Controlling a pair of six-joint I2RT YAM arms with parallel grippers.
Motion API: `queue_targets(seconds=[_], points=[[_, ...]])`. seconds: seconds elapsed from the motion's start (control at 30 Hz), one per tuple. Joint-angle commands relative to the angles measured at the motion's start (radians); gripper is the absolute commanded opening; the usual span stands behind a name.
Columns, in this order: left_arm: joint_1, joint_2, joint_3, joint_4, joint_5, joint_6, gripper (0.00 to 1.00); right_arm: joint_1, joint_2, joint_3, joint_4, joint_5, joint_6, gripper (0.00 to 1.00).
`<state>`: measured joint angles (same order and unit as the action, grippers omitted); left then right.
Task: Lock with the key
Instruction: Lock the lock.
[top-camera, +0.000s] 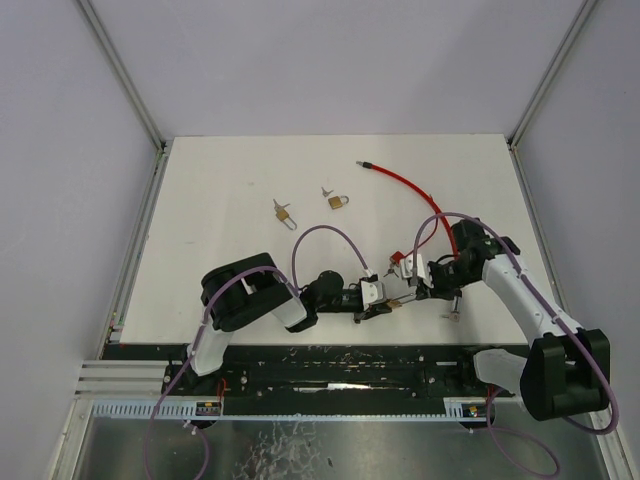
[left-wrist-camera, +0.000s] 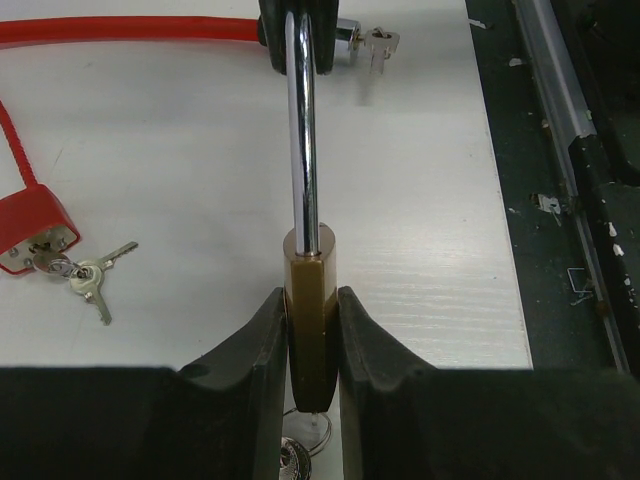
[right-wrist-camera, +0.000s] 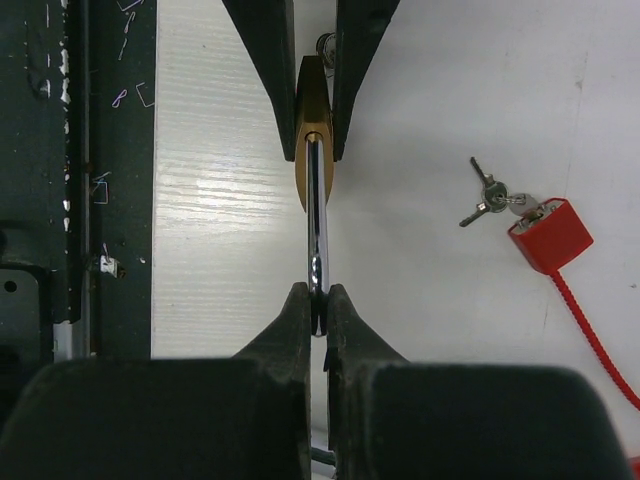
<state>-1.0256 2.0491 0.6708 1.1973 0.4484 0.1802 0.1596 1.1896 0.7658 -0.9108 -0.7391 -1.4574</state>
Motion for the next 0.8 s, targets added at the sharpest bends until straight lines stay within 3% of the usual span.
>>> queue_targets(seconds=[0.0, 0.37, 0.53, 0.77], points=[[-0.076, 0.030, 0.089, 0.054, 0.147, 0.053, 0.00, 0.116, 0.098, -0.050, 0.095, -0.200, 0.020, 0.00], [-0.075, 0.027, 0.083, 0.071, 0.124, 0.051, 0.00, 0.167, 0.192, -0.028, 0.080, -0.168, 0.032, 0.00], [-0.075, 0.014, 0.055, 0.140, 0.084, 0.014, 0.00, 0.146, 0.106, 0.026, 0.133, -0.149, 0.182, 0.00], [-0.074, -0.029, -0.003, 0.241, -0.029, -0.083, 0.28, -0.009, -0.008, 0.063, 0.125, -0.236, 0.262, 0.00]])
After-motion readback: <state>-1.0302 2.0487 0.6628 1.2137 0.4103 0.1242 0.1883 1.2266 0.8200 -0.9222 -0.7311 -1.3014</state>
